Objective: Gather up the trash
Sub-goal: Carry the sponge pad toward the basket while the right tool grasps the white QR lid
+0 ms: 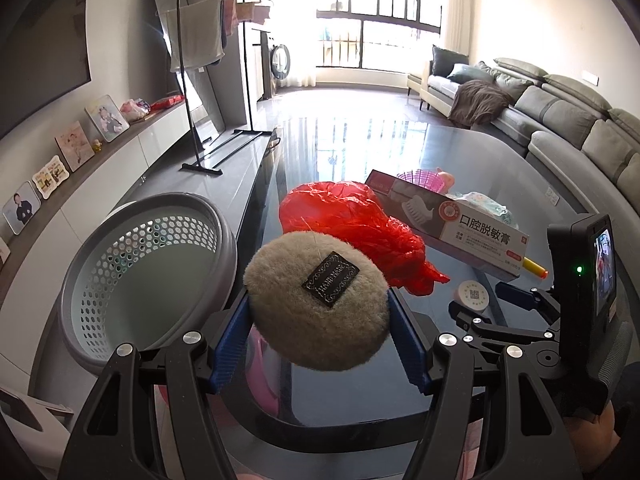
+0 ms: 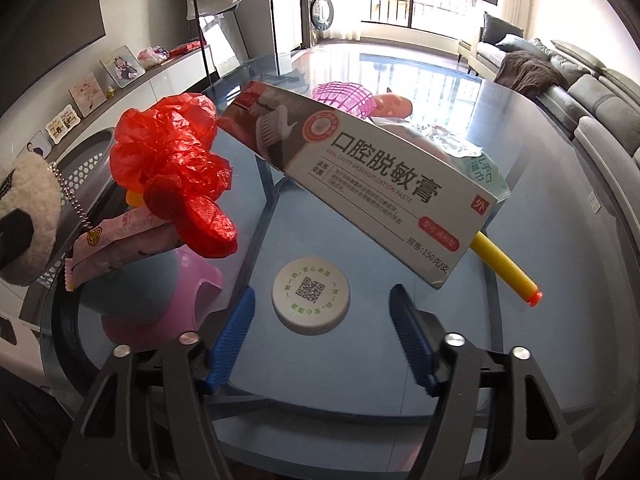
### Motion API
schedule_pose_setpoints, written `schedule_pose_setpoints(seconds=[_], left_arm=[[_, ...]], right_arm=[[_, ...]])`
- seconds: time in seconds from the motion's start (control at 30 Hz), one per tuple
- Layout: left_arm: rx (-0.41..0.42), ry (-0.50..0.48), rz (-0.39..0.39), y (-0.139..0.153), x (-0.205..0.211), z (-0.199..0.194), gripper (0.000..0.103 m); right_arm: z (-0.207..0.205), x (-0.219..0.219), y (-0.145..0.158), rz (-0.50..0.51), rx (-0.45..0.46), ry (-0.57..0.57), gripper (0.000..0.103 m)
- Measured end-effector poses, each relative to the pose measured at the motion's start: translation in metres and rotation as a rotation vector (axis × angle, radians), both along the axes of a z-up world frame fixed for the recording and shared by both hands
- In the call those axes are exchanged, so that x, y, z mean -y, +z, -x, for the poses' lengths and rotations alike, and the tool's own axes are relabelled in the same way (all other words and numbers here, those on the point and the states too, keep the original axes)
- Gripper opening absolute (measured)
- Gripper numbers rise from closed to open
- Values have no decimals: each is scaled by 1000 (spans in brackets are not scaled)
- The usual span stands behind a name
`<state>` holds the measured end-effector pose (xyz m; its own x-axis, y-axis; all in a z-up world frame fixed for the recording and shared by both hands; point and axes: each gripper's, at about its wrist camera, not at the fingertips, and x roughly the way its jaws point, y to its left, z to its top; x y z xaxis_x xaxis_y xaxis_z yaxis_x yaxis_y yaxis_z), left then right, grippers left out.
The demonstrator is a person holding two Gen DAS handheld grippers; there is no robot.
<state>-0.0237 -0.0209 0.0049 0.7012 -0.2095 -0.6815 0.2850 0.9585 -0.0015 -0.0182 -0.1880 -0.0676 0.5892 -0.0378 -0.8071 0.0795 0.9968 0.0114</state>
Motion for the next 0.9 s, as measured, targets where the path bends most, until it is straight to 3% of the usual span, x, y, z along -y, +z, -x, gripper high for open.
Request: schedule_pose_setpoints(seconds=[0.07,0.57,0.9], left_arm=[[-1,1,-6,0,0,0,64],[-7,14,-20,-2,1,-2,64],[18,56,4,19,-24,-5,64]], right_arm=[[1,1,1,-17,2,6,39],[30,-5,16,-96,35,33,38],[34,-28,56,-101,111,97,38]])
